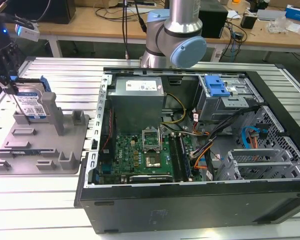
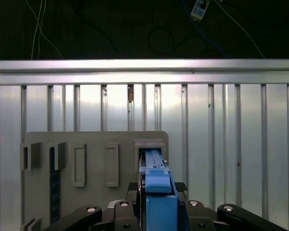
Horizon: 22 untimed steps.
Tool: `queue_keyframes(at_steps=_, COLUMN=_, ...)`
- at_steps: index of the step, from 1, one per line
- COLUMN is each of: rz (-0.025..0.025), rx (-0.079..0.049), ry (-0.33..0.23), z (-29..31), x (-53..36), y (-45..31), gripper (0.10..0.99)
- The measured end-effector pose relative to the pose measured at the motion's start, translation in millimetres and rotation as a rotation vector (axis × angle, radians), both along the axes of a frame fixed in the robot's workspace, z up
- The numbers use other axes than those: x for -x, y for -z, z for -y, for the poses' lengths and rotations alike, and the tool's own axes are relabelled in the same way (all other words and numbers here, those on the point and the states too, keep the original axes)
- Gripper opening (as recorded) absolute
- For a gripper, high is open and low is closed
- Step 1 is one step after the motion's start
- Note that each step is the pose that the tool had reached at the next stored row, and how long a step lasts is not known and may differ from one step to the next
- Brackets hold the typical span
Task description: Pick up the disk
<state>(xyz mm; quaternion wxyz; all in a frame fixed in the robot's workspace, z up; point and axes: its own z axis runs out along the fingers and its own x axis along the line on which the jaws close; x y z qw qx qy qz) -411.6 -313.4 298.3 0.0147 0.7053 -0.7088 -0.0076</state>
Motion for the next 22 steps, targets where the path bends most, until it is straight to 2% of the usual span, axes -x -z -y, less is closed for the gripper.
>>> queue_keyframes(at_steps=1, rz=0.0, rx=0.0, ry=0.0, z=0.0, x=0.0, y=0.1, gripper=0.365)
queue_keyframes(at_steps=8, rz=0.0, rx=0.0, ry=0.0, z=0.0, x=0.0, y=1.2, gripper=0.365)
queue_keyframes(at_steps=10, rz=0.0014, rx=-0.001, ry=0.0, z=-0.1, x=-0.1, y=-2.5, gripper=0.365)
queue_keyframes(at_steps=11, rz=-0.0001, rx=0.0, ry=0.0, z=0.0, x=0.0, y=-7.9, gripper=0.365)
queue_keyframes(at_steps=14, rz=0.0002, rx=0.0, ry=0.0, z=0.0, x=0.0, y=-17.6, gripper=0.365)
queue_keyframes(at_steps=17, rz=0.0001, rx=0.0, ry=0.0, z=0.0, x=0.0, y=-32.5, gripper=0.365)
queue_keyframes(at_steps=18, rz=-0.0001, rx=0.0, ry=0.0, z=0.0, x=0.0, y=-44.8, gripper=0.365)
queue_keyframes(at_steps=22, rz=0.0001, rx=-0.001, ry=0.0, z=0.0, x=0.0, y=-69.4, gripper=0.365)
